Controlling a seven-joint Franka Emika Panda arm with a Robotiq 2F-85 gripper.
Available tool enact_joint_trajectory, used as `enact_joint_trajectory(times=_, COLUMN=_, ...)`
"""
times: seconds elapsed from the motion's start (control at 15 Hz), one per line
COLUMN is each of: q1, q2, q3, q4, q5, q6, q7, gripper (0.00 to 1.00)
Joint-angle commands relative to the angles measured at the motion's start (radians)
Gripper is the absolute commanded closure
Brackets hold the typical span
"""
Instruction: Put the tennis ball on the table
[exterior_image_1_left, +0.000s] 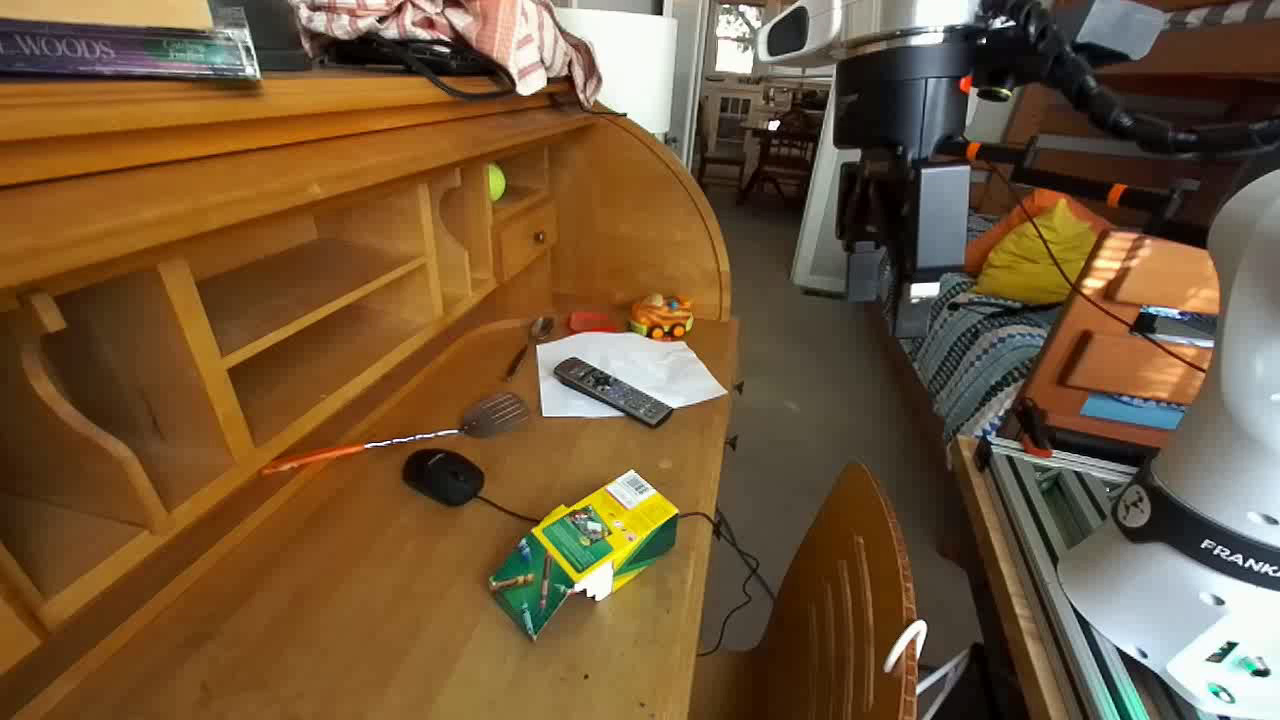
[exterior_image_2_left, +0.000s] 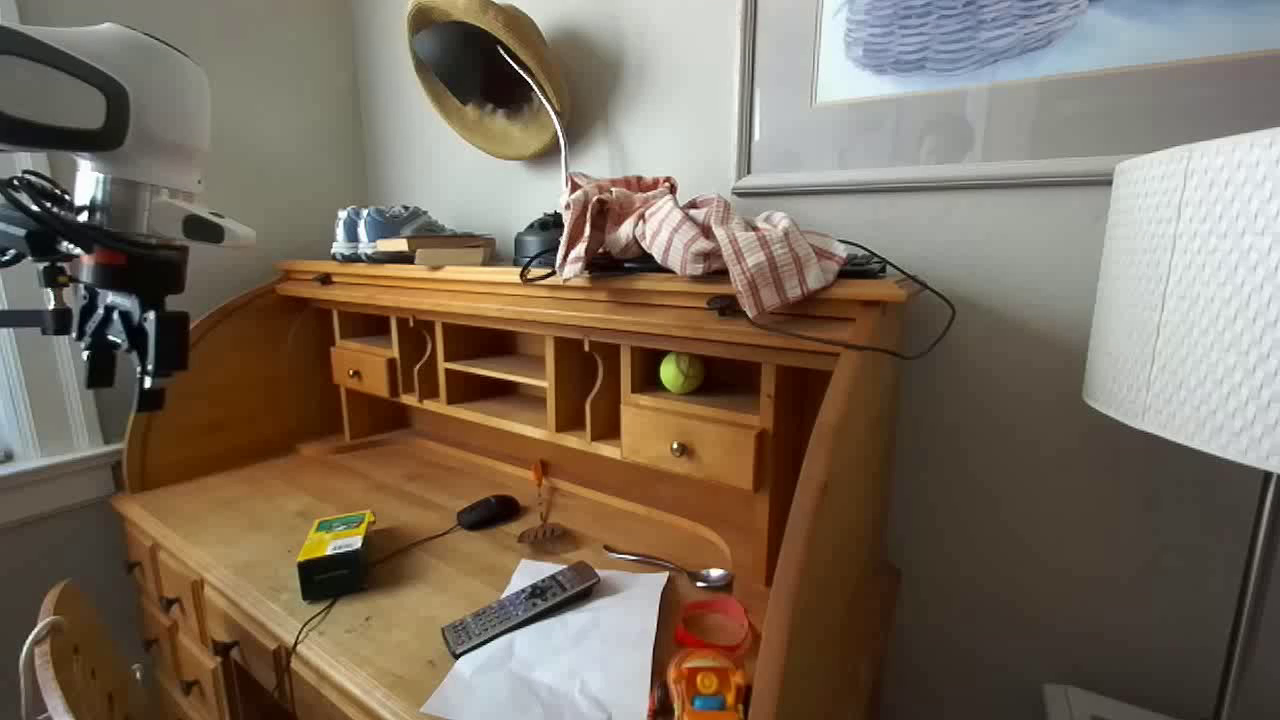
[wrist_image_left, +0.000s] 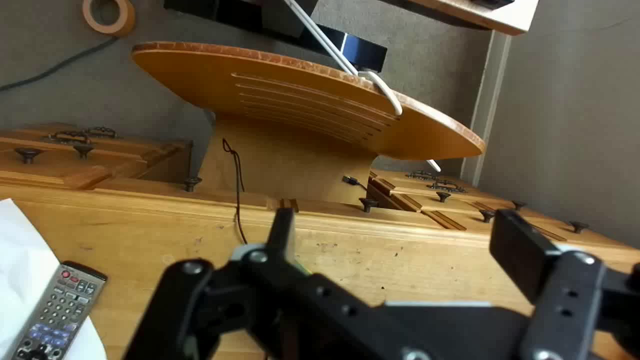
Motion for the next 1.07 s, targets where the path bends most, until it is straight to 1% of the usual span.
enact_joint_trajectory(times=0.0, q1=-0.008, q2=0.001, q3=0.007, q4=0.001, q5=0.004, q6=-0.002, q7=-0.003, gripper=0.0)
enact_joint_trajectory(times=0.13, q1=-0.01, q2=-0.008, q3=-0.007, q4=-0.011, q5=0.014, q6=0.032, q7=-0.02, gripper=0.0)
enact_joint_trajectory(times=0.2, q1=-0.026, q2=-0.014, q3=-0.02, q4=-0.028, q5=0.013, q6=0.093, q7=-0.023, gripper=0.0)
enact_joint_trajectory(times=0.27, q1=-0.04, q2=-0.022, q3=-0.033, q4=-0.045, q5=0.017, q6=0.162, q7=-0.02, gripper=0.0)
enact_joint_trajectory(times=0.4, q1=-0.062, q2=-0.018, q3=-0.075, q4=-0.075, q5=0.014, q6=0.316, q7=-0.062, gripper=0.0)
enact_joint_trajectory(times=0.6, q1=-0.083, q2=-0.005, q3=-0.152, q4=-0.11, q5=0.003, q6=0.551, q7=-0.168, gripper=0.0)
enact_joint_trajectory(times=0.8, q1=-0.079, q2=0.007, q3=-0.239, q4=-0.128, q5=-0.013, q6=0.762, q7=-0.307, gripper=0.0)
enact_joint_trajectory(times=0.93, q1=-0.055, q2=0.008, q3=-0.3, q4=-0.131, q5=-0.006, q6=0.894, q7=-0.384, gripper=0.0)
enact_joint_trajectory(times=1.0, q1=-0.032, q2=0.007, q3=-0.336, q4=-0.135, q5=0.003, q6=0.965, q7=-0.42, gripper=0.0)
